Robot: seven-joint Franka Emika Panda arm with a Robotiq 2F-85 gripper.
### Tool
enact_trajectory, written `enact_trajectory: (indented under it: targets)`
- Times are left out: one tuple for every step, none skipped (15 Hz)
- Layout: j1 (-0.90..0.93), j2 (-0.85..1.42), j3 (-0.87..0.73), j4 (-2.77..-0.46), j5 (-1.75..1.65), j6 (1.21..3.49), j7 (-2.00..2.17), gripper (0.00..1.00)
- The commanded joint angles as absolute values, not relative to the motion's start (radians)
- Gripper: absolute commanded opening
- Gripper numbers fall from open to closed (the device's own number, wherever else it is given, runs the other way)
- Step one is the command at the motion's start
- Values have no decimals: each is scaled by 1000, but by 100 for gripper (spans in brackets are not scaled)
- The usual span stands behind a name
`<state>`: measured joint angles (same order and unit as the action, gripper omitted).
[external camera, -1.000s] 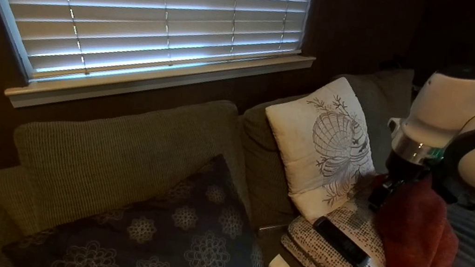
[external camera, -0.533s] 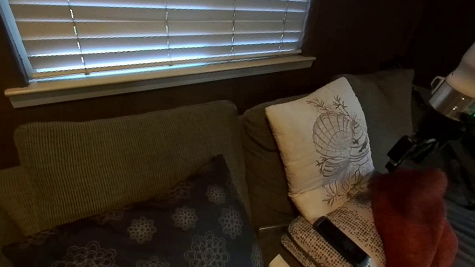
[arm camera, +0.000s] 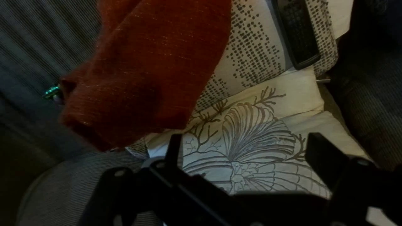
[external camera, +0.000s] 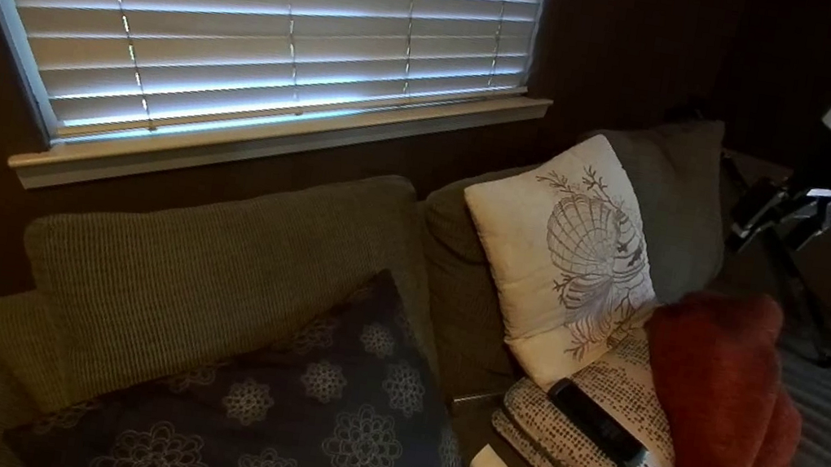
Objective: Uncover the remote, then move it
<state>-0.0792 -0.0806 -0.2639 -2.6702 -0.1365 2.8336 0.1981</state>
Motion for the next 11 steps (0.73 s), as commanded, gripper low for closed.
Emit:
enact_trajectory:
  targets:
    - [-176,-171,-206,-2660,-201,2705,293,100]
    - [-195,-189,-195,-2657,-206,2680,304,100]
    - [-212,-203,-184,-2653,-212,2652,316,100]
    - [-225,-214,-175,-2648,-211,2630,326,100]
    - [-238,-221,-165,-2641,-215,2607,342,100]
    - [-225,-183,-175,-2649,-171,2667,280,100]
    - [-234,-194,-169,-2646,-173,2650,289,100]
    - [-239,-201,-165,-2645,-173,2641,295,100]
    - [-240,-205,-164,-2644,-173,2635,296,100]
    - [-240,-205,-164,-2643,-173,2633,298,100]
    - [-240,-205,-164,-2643,-174,2632,300,100]
